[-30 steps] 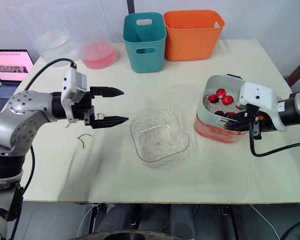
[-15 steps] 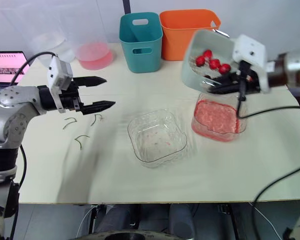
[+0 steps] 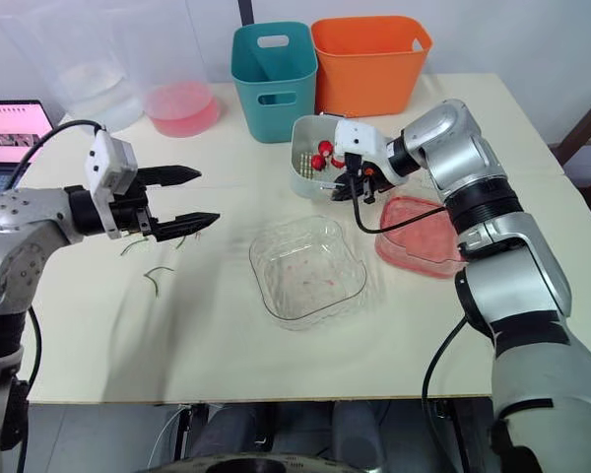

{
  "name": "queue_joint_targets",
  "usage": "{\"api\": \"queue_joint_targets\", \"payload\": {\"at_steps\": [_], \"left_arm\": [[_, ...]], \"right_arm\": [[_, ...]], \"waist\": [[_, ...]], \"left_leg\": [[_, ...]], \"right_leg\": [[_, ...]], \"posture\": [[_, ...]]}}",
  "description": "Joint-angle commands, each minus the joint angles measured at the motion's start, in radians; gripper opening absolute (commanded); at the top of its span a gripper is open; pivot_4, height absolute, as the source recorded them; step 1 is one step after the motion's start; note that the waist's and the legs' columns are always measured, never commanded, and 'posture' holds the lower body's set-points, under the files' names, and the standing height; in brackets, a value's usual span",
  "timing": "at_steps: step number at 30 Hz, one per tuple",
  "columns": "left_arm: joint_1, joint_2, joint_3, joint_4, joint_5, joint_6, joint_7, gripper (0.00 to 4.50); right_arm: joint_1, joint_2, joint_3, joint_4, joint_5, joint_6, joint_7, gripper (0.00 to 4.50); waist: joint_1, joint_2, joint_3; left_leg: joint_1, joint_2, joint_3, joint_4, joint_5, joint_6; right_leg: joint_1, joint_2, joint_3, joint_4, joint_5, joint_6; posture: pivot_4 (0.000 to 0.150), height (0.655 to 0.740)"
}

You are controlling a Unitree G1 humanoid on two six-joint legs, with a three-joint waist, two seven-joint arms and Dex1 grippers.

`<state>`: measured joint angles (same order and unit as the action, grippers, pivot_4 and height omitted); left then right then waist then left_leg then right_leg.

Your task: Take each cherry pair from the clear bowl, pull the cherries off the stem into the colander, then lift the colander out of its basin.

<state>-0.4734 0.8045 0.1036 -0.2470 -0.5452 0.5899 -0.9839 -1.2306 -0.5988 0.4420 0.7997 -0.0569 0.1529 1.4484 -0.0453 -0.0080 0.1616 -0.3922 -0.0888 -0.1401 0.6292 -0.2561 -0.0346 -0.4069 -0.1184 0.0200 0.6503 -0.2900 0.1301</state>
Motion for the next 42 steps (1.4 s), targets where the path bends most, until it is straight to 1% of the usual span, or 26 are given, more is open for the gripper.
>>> {"api": "queue_joint_targets", "payload": {"at_steps": [1,7,13,15,16,19,24,28,31,33,36,38,41,42], "left_arm": [[0.007,0.009,0.035,-0.047,-0.018,0.009,0.019,4.50],[0.000,0.001,0.022,-0.054,-0.021,0.015,0.035,4.50],[-0.010,-0.003,0.013,-0.042,-0.017,0.008,0.035,4.50],[-0.012,-0.006,0.010,-0.038,-0.015,0.006,0.035,4.50],[-0.014,-0.006,0.007,-0.034,-0.013,0.004,0.033,4.50],[-0.020,-0.005,0.006,-0.020,-0.011,0.000,0.024,4.50],[-0.034,0.004,0.004,0.023,-0.005,-0.011,-0.004,4.50],[-0.045,0.009,0.012,0.059,-0.008,-0.011,-0.025,4.50],[-0.038,0.017,0.037,0.088,-0.002,-0.023,-0.026,4.50],[-0.034,0.028,0.055,0.103,-0.007,-0.021,-0.025,4.50],[0.006,0.061,0.091,0.108,-0.024,-0.001,-0.038,4.50],[0.032,0.076,0.108,0.108,-0.030,0.005,-0.041,4.50],[0.106,0.084,0.172,0.072,-0.062,0.037,-0.028,4.50],[0.136,0.079,0.195,0.055,-0.072,0.049,-0.012,4.50]], "right_arm": [[-0.042,0.031,-0.005,0.042,-0.032,-0.047,0.021,0.23],[-0.062,0.091,-0.012,0.146,-0.076,-0.093,-0.003,0.23],[-0.069,0.112,-0.016,0.217,-0.116,-0.134,-0.023,0.23],[-0.070,0.112,-0.022,0.226,-0.120,-0.140,-0.030,1.30],[-0.073,0.108,-0.032,0.224,-0.117,-0.141,-0.033,1.68],[-0.083,0.092,-0.059,0.216,-0.110,-0.137,-0.034,3.15],[-0.086,0.047,-0.133,0.183,-0.084,-0.116,-0.065,3.15],[-0.064,-0.003,-0.242,0.118,-0.021,-0.056,-0.121,3.15],[0.003,-0.051,-0.351,-0.015,0.052,0.024,-0.185,3.15],[0.077,-0.087,-0.419,-0.150,0.111,0.105,-0.206,3.15],[0.289,-0.162,-0.565,-0.477,0.225,0.320,-0.257,3.15],[0.390,-0.186,-0.640,-0.648,0.294,0.442,-0.303,3.15],[0.563,-0.215,-0.824,-0.922,0.433,0.672,-0.375,4.04],[0.623,-0.214,-0.900,-1.000,0.481,0.741,-0.399,4.47]], "waist": [[-0.001,0.000,0.000],[-0.003,0.000,0.000],[-0.002,0.000,0.000],[-0.002,0.000,0.000],[-0.002,0.000,0.000],[-0.002,0.000,0.000],[-0.001,0.000,0.000],[-0.002,0.000,0.000],[0.000,0.000,0.000],[0.001,0.000,0.000],[0.007,0.000,0.000],[0.007,0.000,0.000],[0.003,0.001,0.000],[0.003,0.001,0.000]], "left_leg": [[0.000,0.000,0.000,0.000,0.000,0.000],[0.000,0.000,0.000,0.000,0.000,0.000],[0.000,0.000,0.000,0.000,0.000,0.000],[0.000,0.000,0.000,0.000,0.000,-0.001],[0.000,0.000,0.000,0.000,0.000,-0.001],[0.000,0.000,0.000,0.000,0.000,-0.001],[0.000,0.000,0.000,0.000,0.000,-0.001],[0.000,0.000,0.000,-0.001,0.000,-0.001],[0.000,0.000,0.000,-0.001,0.000,-0.001],[0.000,0.000,0.000,-0.001,0.000,-0.001],[0.000,0.000,0.000,-0.001,0.000,0.000],[0.000,0.000,0.000,-0.001,0.000,0.000],[0.000,0.000,0.000,-0.001,0.000,0.000],[0.000,0.000,0.000,-0.001,0.000,0.000]], "right_leg": [[0.000,0.000,0.000,0.000,0.000,0.000],[-0.001,0.000,0.000,0.001,0.000,0.000],[-0.001,0.000,0.000,0.001,0.000,0.000],[0.000,0.000,0.000,0.001,0.000,0.000],[0.000,0.000,0.000,0.001,0.000,0.000],[0.000,0.000,0.000,0.001,0.000,0.000],[0.000,0.000,0.000,0.001,0.000,0.000],[-0.001,0.000,0.000,0.001,0.000,0.000],[-0.001,0.000,0.000,0.001,0.000,0.000],[-0.001,0.000,0.000,0.000,0.000,0.000],[0.000,0.000,0.000,0.000,0.000,0.000],[0.000,0.000,0.000,0.000,0.000,0.000],[-0.001,0.000,0.001,0.001,0.000,0.000],[-0.001,0.000,0.001,0.001,0.000,0.000]], "posture": [[0.150,0.7400],[0.150,0.7400],[0.150,0.7400],[0.150,0.7400],[0.150,0.7400],[0.150,0.7400],[0.150,0.7400],[0.150,0.7400],[0.150,0.7400],[0.150,0.7400],[0.150,0.7400],[0.150,0.7400],[0.150,0.7400],[0.150,0.7400]]}}
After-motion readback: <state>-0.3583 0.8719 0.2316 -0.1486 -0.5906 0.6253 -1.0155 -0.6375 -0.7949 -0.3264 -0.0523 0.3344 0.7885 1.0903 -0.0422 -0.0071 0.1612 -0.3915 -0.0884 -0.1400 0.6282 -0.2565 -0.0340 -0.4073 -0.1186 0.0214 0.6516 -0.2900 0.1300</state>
